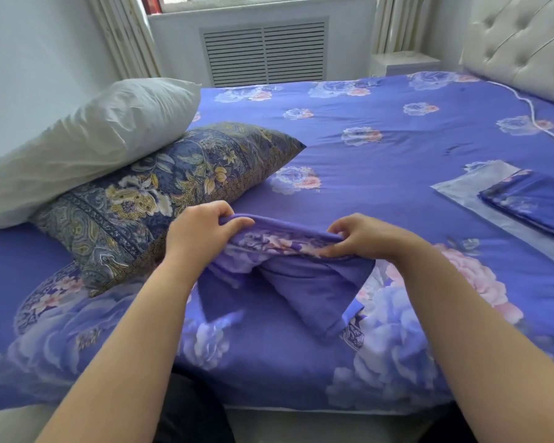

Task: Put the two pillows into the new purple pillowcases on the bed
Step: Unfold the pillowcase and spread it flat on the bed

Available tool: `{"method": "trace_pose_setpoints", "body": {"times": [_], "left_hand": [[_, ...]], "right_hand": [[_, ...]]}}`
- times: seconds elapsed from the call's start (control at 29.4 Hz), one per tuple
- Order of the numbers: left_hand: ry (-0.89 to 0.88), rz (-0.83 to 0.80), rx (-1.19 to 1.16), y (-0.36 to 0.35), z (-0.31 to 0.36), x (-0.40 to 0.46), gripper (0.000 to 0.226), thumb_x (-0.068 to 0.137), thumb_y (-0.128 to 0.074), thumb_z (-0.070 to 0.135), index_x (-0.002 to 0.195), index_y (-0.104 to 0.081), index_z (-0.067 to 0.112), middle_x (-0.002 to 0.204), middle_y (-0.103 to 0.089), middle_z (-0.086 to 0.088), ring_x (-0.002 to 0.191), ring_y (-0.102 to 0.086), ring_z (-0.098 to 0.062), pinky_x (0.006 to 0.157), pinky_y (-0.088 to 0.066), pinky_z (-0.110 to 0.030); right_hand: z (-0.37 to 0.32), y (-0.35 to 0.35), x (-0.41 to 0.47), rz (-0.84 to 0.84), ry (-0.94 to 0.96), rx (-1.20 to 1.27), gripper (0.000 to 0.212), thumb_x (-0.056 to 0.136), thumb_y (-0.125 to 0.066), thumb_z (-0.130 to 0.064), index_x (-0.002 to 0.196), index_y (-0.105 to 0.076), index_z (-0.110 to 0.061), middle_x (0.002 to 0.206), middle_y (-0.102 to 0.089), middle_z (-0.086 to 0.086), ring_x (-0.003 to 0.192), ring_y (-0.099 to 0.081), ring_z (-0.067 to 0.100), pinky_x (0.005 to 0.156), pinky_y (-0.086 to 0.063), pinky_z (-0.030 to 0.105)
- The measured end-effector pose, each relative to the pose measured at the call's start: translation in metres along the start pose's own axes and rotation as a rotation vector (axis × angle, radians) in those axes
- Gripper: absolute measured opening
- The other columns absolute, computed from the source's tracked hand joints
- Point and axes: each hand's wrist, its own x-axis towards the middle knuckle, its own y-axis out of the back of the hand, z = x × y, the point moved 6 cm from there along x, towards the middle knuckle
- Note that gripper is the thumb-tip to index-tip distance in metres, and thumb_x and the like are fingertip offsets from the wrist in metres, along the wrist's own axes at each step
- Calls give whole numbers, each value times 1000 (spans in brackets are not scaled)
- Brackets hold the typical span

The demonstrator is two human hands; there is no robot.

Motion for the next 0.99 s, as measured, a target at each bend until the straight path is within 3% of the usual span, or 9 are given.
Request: {"method": "trace_pose_setpoints", "body": {"times": [0.14, 0.34, 0.41, 0.54, 0.65, 0.78, 0.85, 0.92, 0.99], "left_hand": [[-16, 305, -34, 30, -10, -1, 31, 90, -58, 42, 87, -65, 12, 86, -64, -11, 80, -59, -33, 61, -36, -33], [139, 205, -433, 11, -34, 7, 19, 96, -51, 22, 83, -57, 9, 69, -54, -6, 70, -47, -24, 60, -29, -30], [155, 224, -419, 15, -38, 6, 22, 95, -53, 26, 81, -58, 11, 67, -54, -6, 68, -50, -26, 58, -31, -31], [-31, 497, 44, 40, -33, -7, 18, 94, -56, 25, 94, -62, 8, 88, -61, -17, 76, -59, -38, 57, -45, -42], [-173, 578, 224, 44, -20, -14, 13, 89, -56, 11, 101, -61, 9, 94, -53, -16, 77, -58, -37, 47, -46, -43], [-73, 550, 169, 60, -17, -12, 22, 83, -58, 2, 102, -67, 8, 97, -53, -16, 84, -52, -37, 57, -46, -44], [-82, 532, 262, 69, -16, -14, 24, 83, -52, 3, 98, -69, 9, 90, -57, -16, 85, -47, -36, 66, -44, -44], [-34, 477, 314, 77, -19, -14, 25, 83, -46, 8, 95, -68, 8, 84, -61, -17, 83, -50, -37, 68, -44, -44], [109, 394, 237, 80, -24, -13, 25, 88, -43, 12, 97, -66, 8, 88, -65, -20, 84, -58, -40, 71, -47, -44]], "right_hand": [[3, 33, 4, 145, -40, -46, 17, 86, -65, -23, 80, -66, -7, 73, -54, 5, 72, -49, 18, 60, -45, 27], [4, 18, 3, 176, 41, 905, 13, 92, -57, -13, 93, -68, -5, 76, -69, 6, 67, -63, 16, 60, -55, 24], [-1, 20, -2, 145, 93, 980, 17, 91, -59, -16, 94, -67, -2, 71, -71, 5, 60, -65, 14, 57, -54, 22], [10, 49, -10, 207, 61, 331, 14, 82, -65, -4, 93, -71, -11, 88, -73, 9, 77, -64, 13, 71, -51, 27], [7, 84, -20, 602, 23, -23, 29, 79, -57, -4, 103, -71, -12, 104, -70, 11, 98, -62, 23, 80, -44, 30], [-15, 117, -68, 999, -98, -198, 29, 84, -52, -14, 108, -69, -15, 108, -66, 14, 102, -58, 36, 79, -46, 37], [-16, 130, -84, 1015, -87, -25, 30, 81, -50, -14, 104, -70, -13, 87, -67, 12, 86, -63, 31, 73, -51, 35], [-11, 141, -89, 943, -38, 365, 30, 83, -47, -7, 102, -71, -10, 68, -60, 5, 48, -61, 12, 49, -52, 21], [-11, 144, -92, 855, -21, 738, 28, 89, -44, 1, 101, -67, -11, 74, -61, 6, 37, -57, 4, 37, -43, 14]]}}
